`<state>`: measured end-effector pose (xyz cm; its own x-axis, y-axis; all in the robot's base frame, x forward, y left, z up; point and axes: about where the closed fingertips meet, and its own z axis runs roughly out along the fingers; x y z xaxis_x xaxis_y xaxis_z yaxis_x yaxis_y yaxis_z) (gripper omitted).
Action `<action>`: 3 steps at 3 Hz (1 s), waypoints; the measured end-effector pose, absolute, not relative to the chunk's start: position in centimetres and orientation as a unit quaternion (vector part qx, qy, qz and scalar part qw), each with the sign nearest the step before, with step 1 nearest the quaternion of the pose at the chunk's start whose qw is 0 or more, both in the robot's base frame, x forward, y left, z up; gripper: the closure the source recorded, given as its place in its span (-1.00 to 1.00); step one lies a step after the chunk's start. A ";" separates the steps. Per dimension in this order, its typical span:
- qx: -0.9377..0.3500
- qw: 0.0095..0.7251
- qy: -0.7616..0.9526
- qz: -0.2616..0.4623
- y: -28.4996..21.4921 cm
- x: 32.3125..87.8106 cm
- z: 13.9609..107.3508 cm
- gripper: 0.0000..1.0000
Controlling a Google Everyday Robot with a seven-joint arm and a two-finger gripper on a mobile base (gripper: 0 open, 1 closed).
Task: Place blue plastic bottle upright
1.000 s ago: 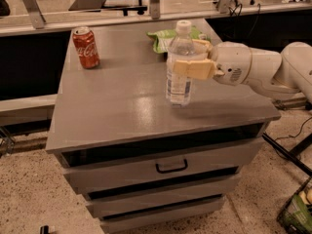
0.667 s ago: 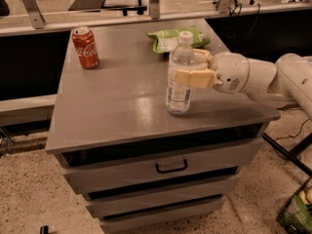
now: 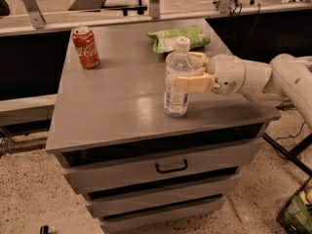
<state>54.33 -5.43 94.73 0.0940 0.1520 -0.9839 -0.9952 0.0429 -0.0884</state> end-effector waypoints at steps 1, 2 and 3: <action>-0.475 0.567 0.444 0.506 -5.2 54.3 94.8 -0.86; -0.481 0.566 0.448 0.497 -5.3 54.1 95.1 -1.00; -0.501 0.563 0.468 0.461 -6.6 53.6 95.9 -1.00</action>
Offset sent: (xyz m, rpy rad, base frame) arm -0.0006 0.0024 0.0009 -0.0001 -0.0012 0.0046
